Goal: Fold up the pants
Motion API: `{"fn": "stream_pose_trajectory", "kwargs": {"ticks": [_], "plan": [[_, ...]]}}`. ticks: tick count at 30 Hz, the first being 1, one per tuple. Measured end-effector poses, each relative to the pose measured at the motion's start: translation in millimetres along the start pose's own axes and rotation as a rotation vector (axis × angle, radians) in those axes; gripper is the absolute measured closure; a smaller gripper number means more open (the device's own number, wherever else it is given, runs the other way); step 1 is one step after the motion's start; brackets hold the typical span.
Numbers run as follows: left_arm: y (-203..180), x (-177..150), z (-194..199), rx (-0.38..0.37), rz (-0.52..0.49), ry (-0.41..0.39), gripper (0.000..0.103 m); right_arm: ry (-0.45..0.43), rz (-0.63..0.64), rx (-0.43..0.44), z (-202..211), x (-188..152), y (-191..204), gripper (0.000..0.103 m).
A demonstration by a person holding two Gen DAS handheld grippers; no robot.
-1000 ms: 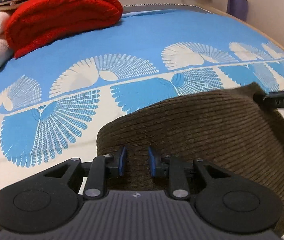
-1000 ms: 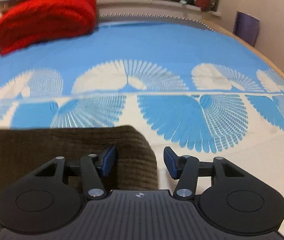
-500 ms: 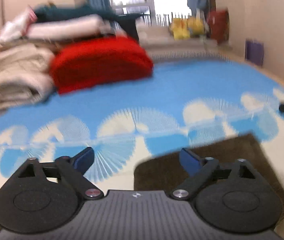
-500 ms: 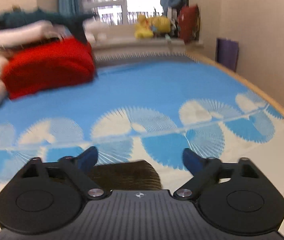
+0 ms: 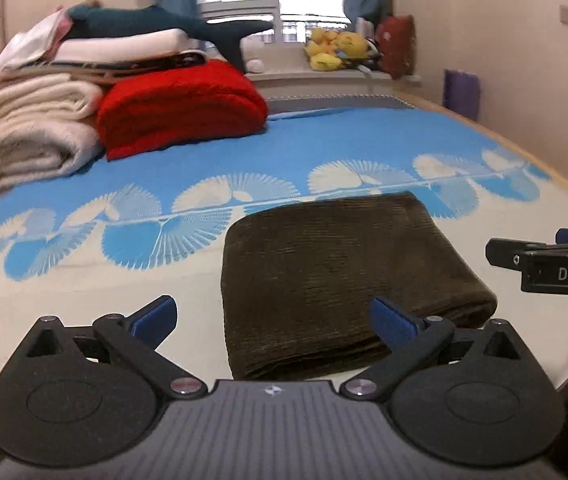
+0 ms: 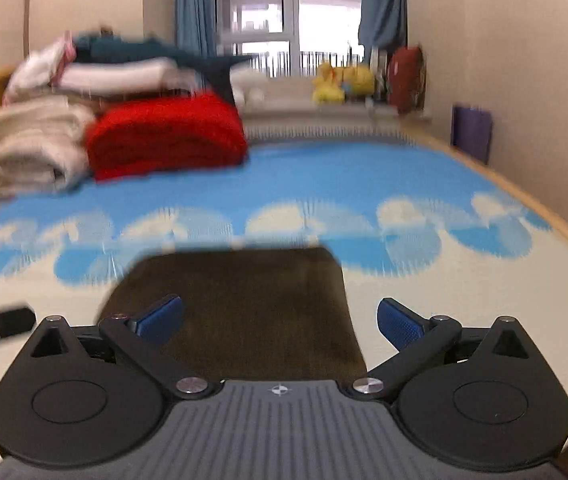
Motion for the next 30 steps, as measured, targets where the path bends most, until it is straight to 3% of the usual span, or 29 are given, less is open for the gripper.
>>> {"fn": "stream_pose_trajectory", "kwargs": {"ticks": [3,8,12,24,30], "plan": [[1.1,-8.7,-10.7,0.031,0.021,0.014,0.0,0.08,-0.048,0.02,-7.4,-11.9,-9.6,0.001],[11.8,-20.9,-35.9,0.015,0.114,0.14,0.0,0.091,-0.077,-0.025,-7.6,-16.0,-18.3,0.001],[9.8,-20.4,-41.3,0.031,0.115,0.137,0.0,0.116,-0.098,-0.014,-13.0,-20.4,-19.8,0.001],[-15.6,-25.9,-49.0,0.029,0.068,0.147,0.0,0.121,-0.008,-0.016,-22.2,-18.8,-9.9,0.001],[-14.6,-28.1,-53.3,0.021,0.095,0.17,0.0,0.123,0.023,-0.007,-21.1,-20.2,-5.5,0.001]]}}
Point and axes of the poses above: each gripper's, at about its wrist camera, not at the fingertips, and z roughly against the way its jaws point, y to its left, x to its top, the point moved 6 cm from there along -z, roughly the way its jaws point, and after that the axes turned 6 degrees about x, right-handed, at the moved point
